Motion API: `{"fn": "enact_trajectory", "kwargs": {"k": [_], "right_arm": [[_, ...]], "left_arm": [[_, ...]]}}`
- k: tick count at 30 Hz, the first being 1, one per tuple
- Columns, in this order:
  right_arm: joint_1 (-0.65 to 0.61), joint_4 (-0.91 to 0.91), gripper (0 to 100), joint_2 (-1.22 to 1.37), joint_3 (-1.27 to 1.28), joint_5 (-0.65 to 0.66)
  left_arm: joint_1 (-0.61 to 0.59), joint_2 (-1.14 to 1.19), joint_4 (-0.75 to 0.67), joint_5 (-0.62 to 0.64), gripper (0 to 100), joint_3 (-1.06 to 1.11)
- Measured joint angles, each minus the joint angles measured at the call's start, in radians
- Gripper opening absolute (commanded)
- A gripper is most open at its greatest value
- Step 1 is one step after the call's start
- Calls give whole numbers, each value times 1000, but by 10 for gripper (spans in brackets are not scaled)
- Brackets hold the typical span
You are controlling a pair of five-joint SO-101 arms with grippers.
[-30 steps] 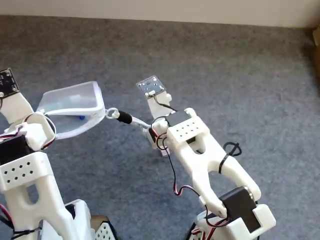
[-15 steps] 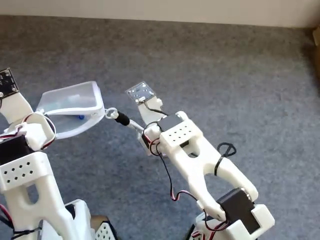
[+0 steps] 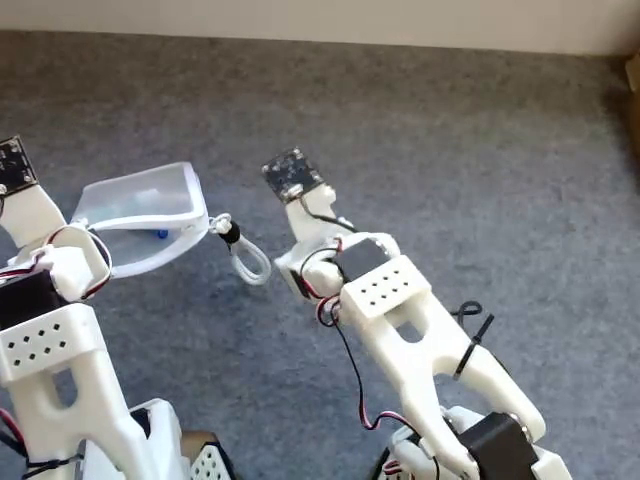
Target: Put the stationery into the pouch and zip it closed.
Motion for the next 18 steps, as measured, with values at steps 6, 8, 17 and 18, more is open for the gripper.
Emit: {"fn": "enact_trajectory", "kwargs": {"k": [6,8,17,18], "right_arm": [[5,-11,180,69,6,0],[15,-11,180,149,3,0],[49,74,180,440,-209,26],[49,78,180,468,-227,26]], "left_arm": [[0,0,0,0,11,0],[0,0,0,0,11,0],[0,0,0,0,11,0],[0,0,0,0,11,0]]}}
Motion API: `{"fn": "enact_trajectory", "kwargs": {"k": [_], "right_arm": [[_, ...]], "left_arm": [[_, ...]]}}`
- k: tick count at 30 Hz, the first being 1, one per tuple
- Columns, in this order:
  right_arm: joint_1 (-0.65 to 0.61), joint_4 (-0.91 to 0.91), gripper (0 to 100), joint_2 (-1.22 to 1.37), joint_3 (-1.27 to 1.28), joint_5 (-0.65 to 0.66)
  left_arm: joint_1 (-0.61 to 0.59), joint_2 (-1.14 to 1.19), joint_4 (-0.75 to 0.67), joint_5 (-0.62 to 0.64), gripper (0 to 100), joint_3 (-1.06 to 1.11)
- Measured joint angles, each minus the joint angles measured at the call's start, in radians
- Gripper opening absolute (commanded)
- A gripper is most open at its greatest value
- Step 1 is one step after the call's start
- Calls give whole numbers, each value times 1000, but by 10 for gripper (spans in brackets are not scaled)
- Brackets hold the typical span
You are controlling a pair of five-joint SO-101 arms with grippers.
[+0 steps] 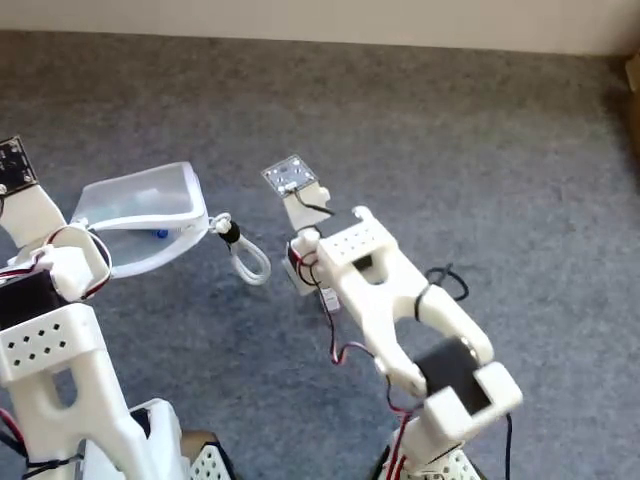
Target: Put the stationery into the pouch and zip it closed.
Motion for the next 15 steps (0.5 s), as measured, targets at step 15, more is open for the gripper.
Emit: {"fn": "enact_trajectory", "kwargs": {"k": [15], "right_arm": [[6,5,25,104,-72,0]], "left_arm": [[0,0,0,0,11,0]]}}
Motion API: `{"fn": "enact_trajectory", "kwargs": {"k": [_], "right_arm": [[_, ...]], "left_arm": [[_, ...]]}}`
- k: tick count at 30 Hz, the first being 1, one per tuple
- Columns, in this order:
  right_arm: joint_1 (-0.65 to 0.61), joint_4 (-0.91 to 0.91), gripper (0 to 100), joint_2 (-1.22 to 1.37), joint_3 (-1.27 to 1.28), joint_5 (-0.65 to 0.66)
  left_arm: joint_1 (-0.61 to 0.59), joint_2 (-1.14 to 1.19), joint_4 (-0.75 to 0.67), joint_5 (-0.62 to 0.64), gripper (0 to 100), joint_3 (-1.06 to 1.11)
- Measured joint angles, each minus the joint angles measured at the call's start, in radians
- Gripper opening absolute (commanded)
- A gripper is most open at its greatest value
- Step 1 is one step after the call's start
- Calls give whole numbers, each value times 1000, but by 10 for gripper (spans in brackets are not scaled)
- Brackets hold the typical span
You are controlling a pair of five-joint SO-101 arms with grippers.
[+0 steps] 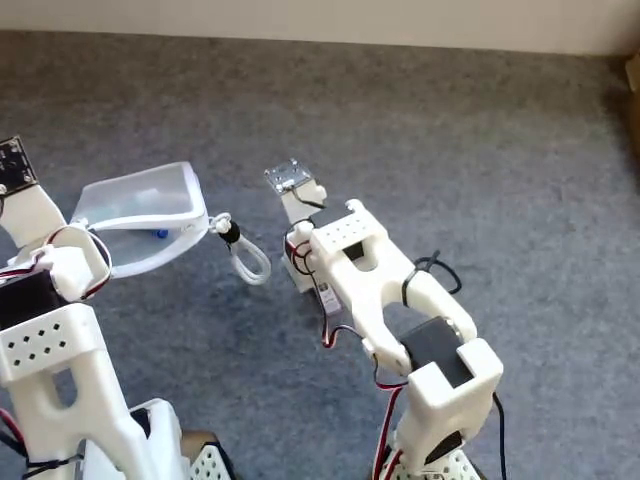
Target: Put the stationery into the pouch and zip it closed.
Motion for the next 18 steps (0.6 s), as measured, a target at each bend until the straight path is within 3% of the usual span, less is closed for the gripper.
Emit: {"fn": "enact_trajectory", "kwargs": {"k": [18], "right_arm": [[0,55,5,-281,112,63]], "left_arm": [[-2,0,0,0,11,0]]}}
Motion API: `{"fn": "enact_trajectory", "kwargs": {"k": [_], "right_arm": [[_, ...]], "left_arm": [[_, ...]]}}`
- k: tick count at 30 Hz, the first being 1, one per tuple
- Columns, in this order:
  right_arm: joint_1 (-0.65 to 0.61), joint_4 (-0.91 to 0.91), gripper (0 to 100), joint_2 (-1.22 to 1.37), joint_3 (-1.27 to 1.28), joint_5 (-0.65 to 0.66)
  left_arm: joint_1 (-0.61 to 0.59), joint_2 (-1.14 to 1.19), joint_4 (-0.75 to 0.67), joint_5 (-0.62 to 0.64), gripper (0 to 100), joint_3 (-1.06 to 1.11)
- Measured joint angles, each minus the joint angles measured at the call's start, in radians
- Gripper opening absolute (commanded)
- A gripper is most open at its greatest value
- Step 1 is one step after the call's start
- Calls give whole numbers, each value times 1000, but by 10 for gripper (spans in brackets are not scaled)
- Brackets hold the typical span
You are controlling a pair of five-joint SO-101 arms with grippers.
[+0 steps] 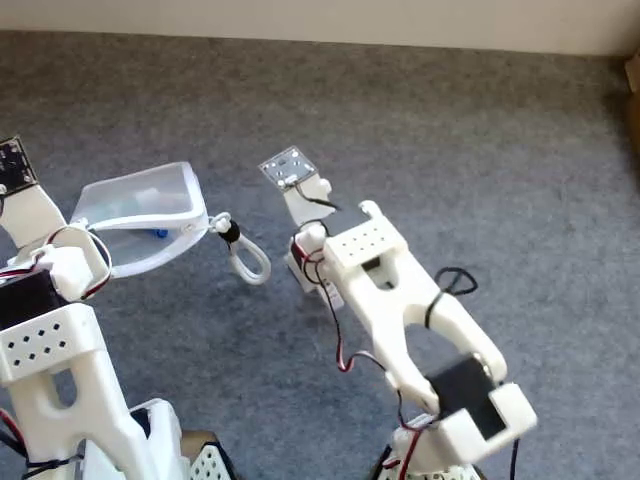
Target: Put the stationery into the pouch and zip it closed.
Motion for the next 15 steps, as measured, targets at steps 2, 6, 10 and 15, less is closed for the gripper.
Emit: {"fn": "enact_trajectory", "kwargs": {"k": [2,6,10,15], "right_arm": [[0,0,5,-46,26,2],[-3,0,6,-126,61,2],[-51,0,6,-189,81,2],[-95,0,6,-259,110,2]], "left_arm": [[0,0,0,0,11,0],[0,0,0,0,11,0],[0,2,0,0,11,0],[0,2,0,0,11,0]]}}
